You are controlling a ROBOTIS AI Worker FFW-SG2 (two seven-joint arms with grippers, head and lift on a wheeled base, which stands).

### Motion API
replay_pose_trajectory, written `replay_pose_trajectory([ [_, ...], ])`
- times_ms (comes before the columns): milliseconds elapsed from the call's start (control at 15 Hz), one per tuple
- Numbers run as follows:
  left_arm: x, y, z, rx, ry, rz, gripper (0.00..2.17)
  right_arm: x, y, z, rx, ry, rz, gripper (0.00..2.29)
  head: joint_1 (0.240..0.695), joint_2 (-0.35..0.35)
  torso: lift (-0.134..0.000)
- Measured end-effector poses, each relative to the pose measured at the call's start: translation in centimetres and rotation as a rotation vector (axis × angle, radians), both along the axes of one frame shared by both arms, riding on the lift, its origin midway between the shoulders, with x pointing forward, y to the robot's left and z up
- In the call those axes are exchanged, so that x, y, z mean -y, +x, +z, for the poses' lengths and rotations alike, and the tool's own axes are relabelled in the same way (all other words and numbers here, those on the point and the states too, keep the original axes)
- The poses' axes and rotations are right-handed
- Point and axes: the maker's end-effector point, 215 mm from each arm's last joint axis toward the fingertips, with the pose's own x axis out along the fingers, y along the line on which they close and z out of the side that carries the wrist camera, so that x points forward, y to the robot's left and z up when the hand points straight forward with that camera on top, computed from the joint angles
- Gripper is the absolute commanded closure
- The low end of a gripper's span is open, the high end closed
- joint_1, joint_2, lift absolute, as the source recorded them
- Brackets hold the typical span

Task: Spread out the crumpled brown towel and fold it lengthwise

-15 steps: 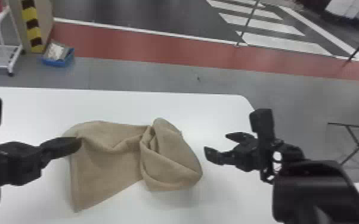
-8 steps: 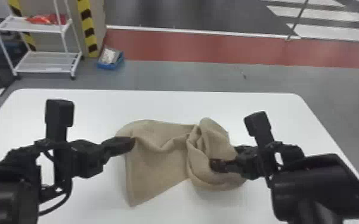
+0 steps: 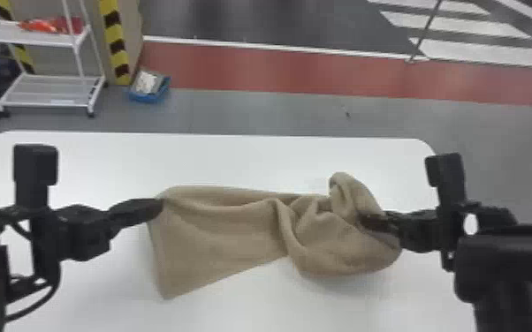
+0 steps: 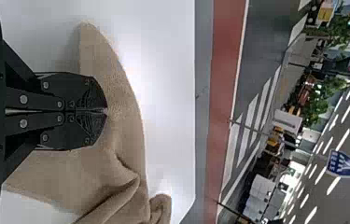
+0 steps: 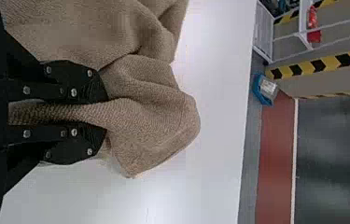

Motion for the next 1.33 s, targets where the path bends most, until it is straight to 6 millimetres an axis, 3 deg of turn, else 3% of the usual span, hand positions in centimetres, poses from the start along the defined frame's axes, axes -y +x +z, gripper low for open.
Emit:
replay_pose_trajectory([
  [133, -2.6, 1.0, -0.4, -0.013, -0.016, 0.039, 1.43, 4.7, -1.8, 1.3, -0.016, -0.001, -0.085, 1.62, 0.695, -0.217, -0.124],
  [267, -4.1, 1.9, -1.2, -0.037, -0.026, 0.067, 1.43, 8.3, -3.9, 1.1, -0.054, -0.034, -0.147, 1.6, 0.695, -0.249, -0.124],
  [333, -4.5, 2.3, -1.7, -0.05, -0.026, 0.07, 1.43, 9.9, -4.7, 0.9, -0.072, -0.064, -0.173, 1.19, 0.695, -0.262, -0.124],
  [400, -4.3, 2.6, -2.1, -0.06, -0.026, 0.062, 1.32, 10.6, -5.3, 0.5, -0.089, -0.079, -0.183, 0.28, 0.695, -0.272, -0.124],
  [467, -4.1, 2.8, -2.5, -0.069, -0.017, 0.051, 0.65, 10.9, -5.8, 0.1, -0.105, -0.089, -0.184, 0.0, 0.695, -0.28, -0.124],
  [533, -3.9, 2.8, -2.8, -0.077, -0.006, 0.042, 0.11, 10.9, -6.2, -0.3, -0.117, -0.095, -0.182, 0.0, 0.695, -0.289, -0.124],
  [600, -3.8, 2.7, -3.2, -0.085, 0.007, 0.039, 0.0, 10.8, -6.6, -0.8, -0.128, -0.103, -0.177, 0.0, 0.695, -0.291, -0.124],
  [800, -4.2, 1.7, -4.6, -0.107, 0.023, 0.059, 0.02, 10.3, -7.1, 0.2, -0.109, -0.094, -0.159, 0.04, 0.695, -0.289, -0.124],
  [933, -4.8, 1.9, -4.2, -0.09, 0.025, 0.09, 0.03, 10.3, -7.3, 1.8, -0.077, -0.08, -0.15, 0.04, 0.695, -0.283, -0.124],
  [1067, -4.9, 1.9, -3.0, -0.062, 0.008, 0.098, 0.16, 10.5, -7.6, 3.3, -0.05, -0.069, -0.137, 0.05, 0.695, -0.278, -0.124],
  [1200, -4.4, 0.5, -2.1, -0.043, -0.008, 0.072, 0.26, 12.1, -8.3, 4.1, -0.035, -0.105, -0.145, 0.06, 0.695, -0.31, -0.124],
  [1333, -3.4, -2.0, -1.9, -0.02, -0.005, 0.031, 0.26, 15.0, -8.6, 5.4, -0.001, -0.196, -0.149, 0.06, 0.695, -0.35, -0.124],
])
